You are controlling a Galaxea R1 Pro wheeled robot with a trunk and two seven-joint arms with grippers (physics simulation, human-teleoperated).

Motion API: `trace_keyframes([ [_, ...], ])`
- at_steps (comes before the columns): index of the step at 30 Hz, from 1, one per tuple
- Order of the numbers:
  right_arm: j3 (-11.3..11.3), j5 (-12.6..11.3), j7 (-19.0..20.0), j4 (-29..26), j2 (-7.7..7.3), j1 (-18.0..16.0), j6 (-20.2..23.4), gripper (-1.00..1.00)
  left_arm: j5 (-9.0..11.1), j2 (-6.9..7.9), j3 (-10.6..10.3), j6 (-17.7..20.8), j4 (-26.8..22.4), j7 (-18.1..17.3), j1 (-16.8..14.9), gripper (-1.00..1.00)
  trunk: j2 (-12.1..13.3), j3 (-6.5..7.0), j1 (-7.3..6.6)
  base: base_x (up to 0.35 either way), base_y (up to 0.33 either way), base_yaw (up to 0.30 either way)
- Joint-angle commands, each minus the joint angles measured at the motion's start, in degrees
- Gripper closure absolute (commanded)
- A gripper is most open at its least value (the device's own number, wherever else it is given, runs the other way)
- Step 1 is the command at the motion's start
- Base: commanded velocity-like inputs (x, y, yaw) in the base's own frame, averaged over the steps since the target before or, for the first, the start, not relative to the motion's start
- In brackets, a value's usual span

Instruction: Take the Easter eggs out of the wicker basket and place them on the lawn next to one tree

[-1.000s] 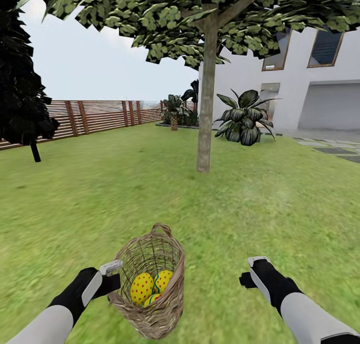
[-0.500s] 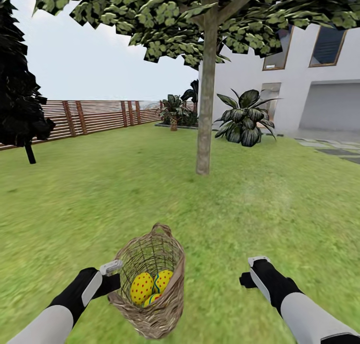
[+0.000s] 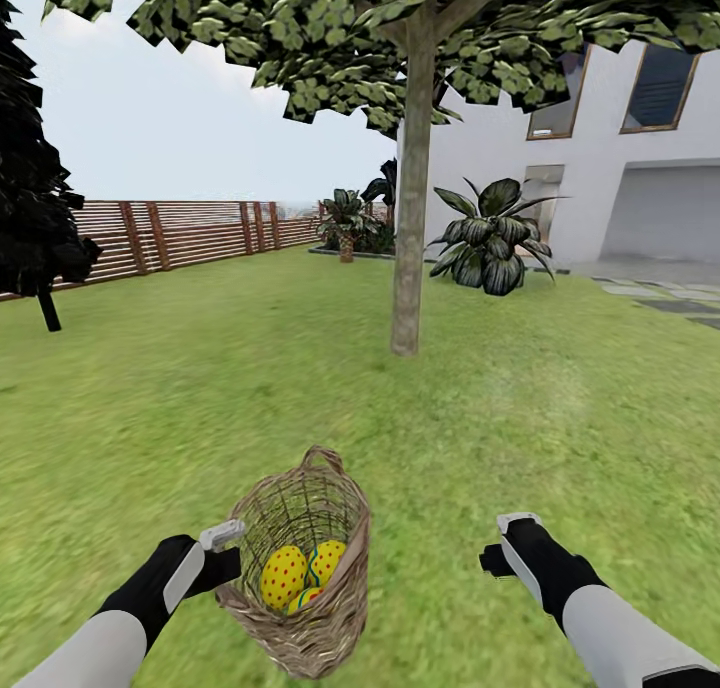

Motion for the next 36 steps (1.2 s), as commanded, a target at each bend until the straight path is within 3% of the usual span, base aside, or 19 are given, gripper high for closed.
trace_keyframes([
  [1,0.4,-0.6,-0.4,-0.1,-0.1,0.0,0.3,-1.0,1.0,-0.02,0.1,0.3,-0.1,0.4,0.0,1.0,0.0,-0.07,0.04,0.33,-0.075,0.0],
  [36,0.4,-0.7,-0.4,-0.1,-0.06,0.0,0.3,-1.0,1.0,-0.02,0.1,0.3,-0.1,0.4,0.0,1.0,0.0,-0.07,0.04,0.33,-0.075,0.0],
])
